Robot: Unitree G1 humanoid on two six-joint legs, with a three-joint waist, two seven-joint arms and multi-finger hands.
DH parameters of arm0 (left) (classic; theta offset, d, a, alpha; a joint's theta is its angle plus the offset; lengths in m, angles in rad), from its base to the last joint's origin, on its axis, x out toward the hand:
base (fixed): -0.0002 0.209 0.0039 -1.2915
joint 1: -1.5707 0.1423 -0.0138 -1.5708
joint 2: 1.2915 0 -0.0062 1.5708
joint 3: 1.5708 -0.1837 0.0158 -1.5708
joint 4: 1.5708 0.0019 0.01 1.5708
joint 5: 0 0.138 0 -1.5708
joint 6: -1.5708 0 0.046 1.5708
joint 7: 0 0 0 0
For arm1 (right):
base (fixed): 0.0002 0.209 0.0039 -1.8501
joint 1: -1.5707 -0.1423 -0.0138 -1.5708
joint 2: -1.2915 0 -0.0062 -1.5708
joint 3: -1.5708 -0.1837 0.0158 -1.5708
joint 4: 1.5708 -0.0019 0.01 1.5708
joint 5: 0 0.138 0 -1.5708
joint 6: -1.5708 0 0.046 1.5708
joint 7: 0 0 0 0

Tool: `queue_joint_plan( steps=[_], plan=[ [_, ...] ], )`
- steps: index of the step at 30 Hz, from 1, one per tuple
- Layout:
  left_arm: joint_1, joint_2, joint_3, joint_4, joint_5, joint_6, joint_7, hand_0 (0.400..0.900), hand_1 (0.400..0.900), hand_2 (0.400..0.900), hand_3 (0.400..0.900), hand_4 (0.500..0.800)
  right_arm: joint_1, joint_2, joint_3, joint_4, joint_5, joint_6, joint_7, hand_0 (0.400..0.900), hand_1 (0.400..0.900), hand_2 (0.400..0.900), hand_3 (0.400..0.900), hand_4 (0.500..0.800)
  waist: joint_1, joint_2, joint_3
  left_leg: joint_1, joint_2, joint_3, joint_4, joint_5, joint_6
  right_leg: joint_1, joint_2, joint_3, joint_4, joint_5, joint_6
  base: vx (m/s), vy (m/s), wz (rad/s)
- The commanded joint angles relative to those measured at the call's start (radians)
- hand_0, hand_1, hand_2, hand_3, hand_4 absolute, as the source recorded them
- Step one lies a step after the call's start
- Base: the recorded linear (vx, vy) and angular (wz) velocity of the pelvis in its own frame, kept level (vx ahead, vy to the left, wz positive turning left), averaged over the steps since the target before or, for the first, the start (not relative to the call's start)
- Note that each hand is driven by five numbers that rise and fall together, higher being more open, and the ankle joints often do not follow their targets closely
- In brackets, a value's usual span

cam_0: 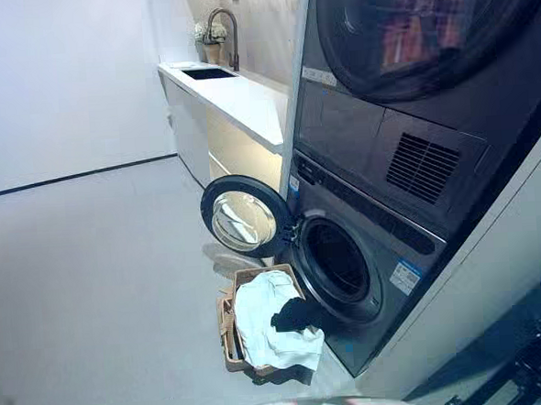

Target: Put the clothes in the basket into the washing machine.

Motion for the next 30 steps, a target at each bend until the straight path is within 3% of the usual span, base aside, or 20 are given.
queue_joint_plan(
  steps=[1,22,30],
  plan=[
    [-0.067,-0.062,0.017,0.01,-0.015,-0.01,-0.002,0.9,0.9,0.9,0.9,0.8,-0.096,-0.059,0.03,0.019,-0.002,-0.023,-0.015,0.9,0.9,0.9,0.9,0.8,0.013,0.1,0.087,0.019,-0.006,0.005,0.009,-0.133,-0.014,0.041,0.041,0.014,0.005,-0.102,0.045,0.0,0.0,0.0],
    [-0.073,-0.057,0.02,0.006,-0.016,-0.006,0.011,0.9,0.9,0.9,0.9,0.8,-0.099,-0.063,0.027,0.014,0.004,-0.021,-0.019,0.9,0.9,0.9,0.9,0.8,0.01,0.104,0.107,0.013,-0.004,0.007,0.009,-0.132,-0.012,0.026,0.046,0.018,0.016,-0.105,0.039,0.0,-0.006,-0.01],
    [-0.098,-0.05,0.018,-0.008,-0.04,-0.008,0.019,0.9,0.9,0.9,0.9,0.8,-0.121,-0.086,0.023,-0.004,0.021,-0.026,-0.024,0.9,0.9,0.9,0.9,0.8,0.001,0.121,0.147,-0.014,0.008,0.021,0.039,-0.122,-0.007,-0.064,0.063,0.039,0.146,-0.16,0.014,0.01,-0.086,-0.05]
  ],
)
